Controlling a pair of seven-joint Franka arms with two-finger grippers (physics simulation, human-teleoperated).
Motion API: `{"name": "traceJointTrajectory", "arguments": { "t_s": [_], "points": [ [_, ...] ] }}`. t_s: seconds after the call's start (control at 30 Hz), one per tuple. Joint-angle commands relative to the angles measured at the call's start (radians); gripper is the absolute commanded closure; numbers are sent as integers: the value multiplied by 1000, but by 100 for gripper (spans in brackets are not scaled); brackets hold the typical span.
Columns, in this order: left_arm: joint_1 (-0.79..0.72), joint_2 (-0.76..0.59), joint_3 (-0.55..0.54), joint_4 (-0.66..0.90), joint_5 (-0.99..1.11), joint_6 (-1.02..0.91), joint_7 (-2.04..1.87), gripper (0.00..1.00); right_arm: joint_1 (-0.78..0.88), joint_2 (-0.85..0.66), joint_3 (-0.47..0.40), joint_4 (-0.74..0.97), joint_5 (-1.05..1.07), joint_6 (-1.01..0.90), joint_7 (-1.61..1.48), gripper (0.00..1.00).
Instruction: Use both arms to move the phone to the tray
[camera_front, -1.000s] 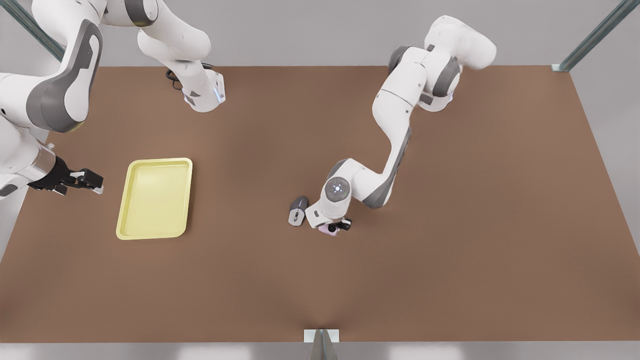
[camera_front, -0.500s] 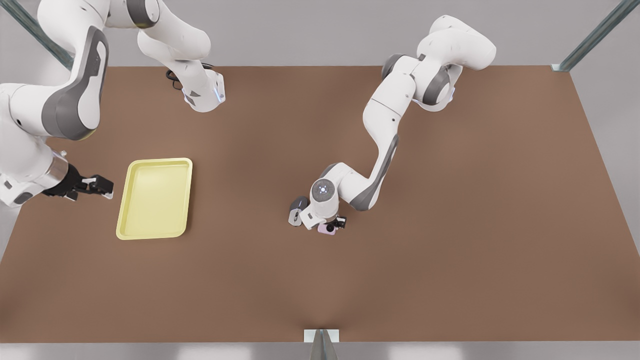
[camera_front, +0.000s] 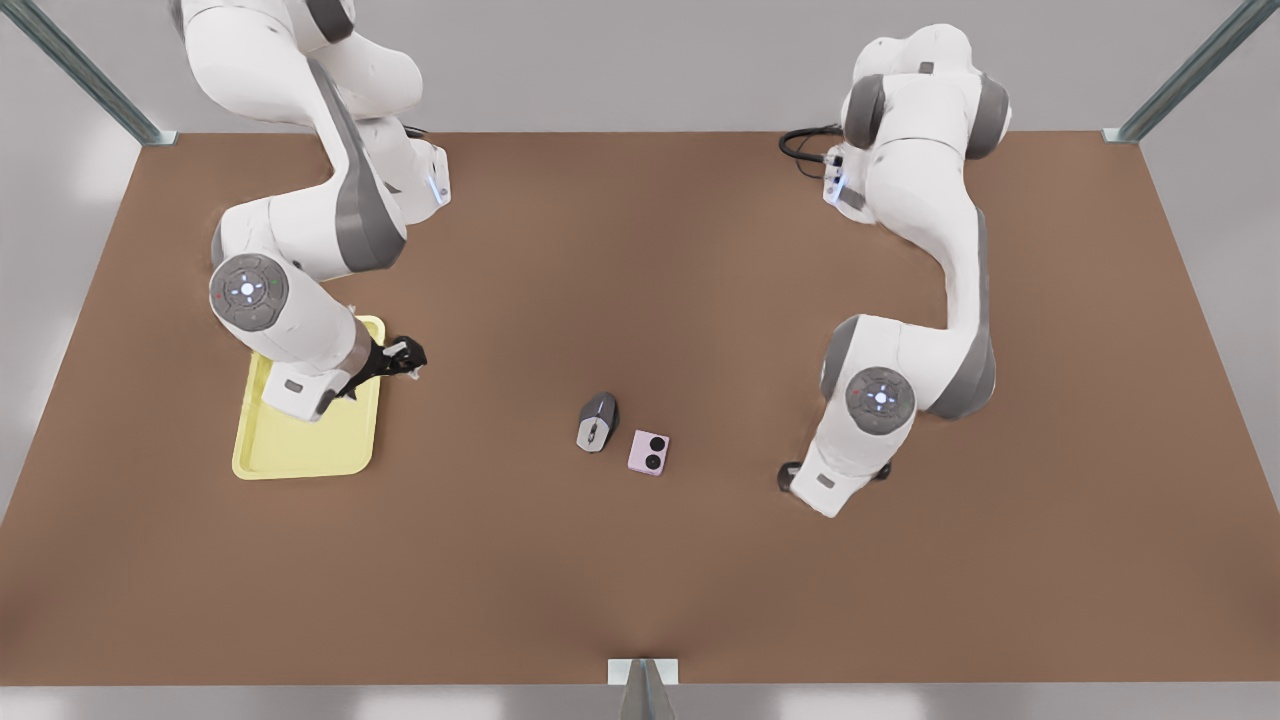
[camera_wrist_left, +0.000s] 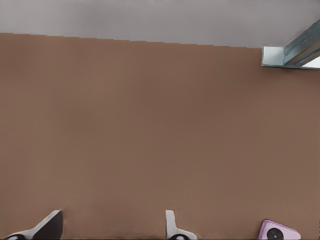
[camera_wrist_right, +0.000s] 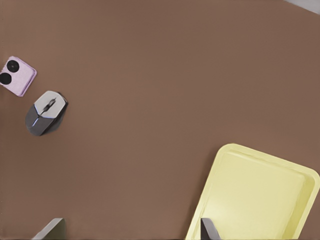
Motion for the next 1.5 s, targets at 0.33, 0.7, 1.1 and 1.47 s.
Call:
{"name": "traceJointTrajectory", "arguments": {
  "t_s": [0.33, 0.7, 1.1, 1.47],
  "points": [
    [402, -502, -341, -338, 139, -263, 367, 0, 344, 397, -5, 243, -30, 221, 1099, 0],
    [403, -485, -333, -338, 138, -286, 384, 0, 347, 442, 0, 281, -33, 219, 1176, 0],
    [405, -456, -307, -335, 136, -280, 373, 0, 400, 670, 13, 541, -33, 218, 1276, 0],
    [408, -422, -299, -329, 130, -277, 372, 0, 434, 905, 23, 696, -36, 310, 1247, 0]
  ]
}}
